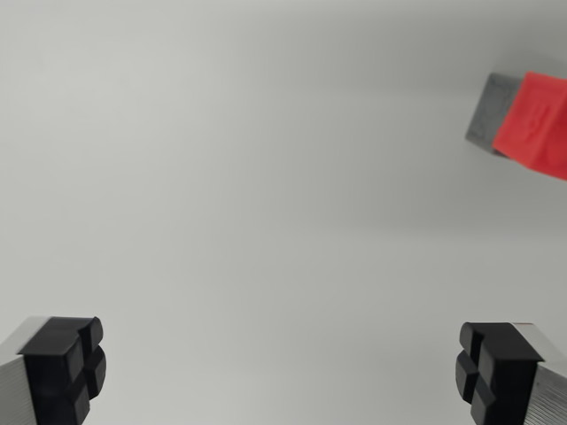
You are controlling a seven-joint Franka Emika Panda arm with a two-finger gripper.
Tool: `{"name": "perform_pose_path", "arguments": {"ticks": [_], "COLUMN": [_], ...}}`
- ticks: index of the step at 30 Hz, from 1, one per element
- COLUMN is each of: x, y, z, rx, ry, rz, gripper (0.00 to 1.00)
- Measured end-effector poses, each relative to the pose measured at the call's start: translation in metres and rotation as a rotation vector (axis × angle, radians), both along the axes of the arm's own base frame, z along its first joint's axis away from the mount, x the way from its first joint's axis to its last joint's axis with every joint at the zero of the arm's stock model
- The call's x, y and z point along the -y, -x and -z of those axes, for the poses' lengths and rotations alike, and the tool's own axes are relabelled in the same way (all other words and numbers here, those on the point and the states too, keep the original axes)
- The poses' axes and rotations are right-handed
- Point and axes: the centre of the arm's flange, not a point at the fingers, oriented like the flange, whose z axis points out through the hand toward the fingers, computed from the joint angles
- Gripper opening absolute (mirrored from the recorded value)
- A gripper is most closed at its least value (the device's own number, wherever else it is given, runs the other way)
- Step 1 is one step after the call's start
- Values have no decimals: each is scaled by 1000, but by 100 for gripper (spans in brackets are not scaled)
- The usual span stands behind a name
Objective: Destack cube
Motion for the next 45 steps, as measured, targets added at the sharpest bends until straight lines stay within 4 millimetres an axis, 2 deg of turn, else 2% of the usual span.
{"name": "perform_pose_path", "arguments": {"ticks": [18,45], "x": [35,117], "y": [-2,-4], "z": [26,88], "rx": [13,44], "ry": [3,2], "rz": [52,173], "gripper": [100,100]}}
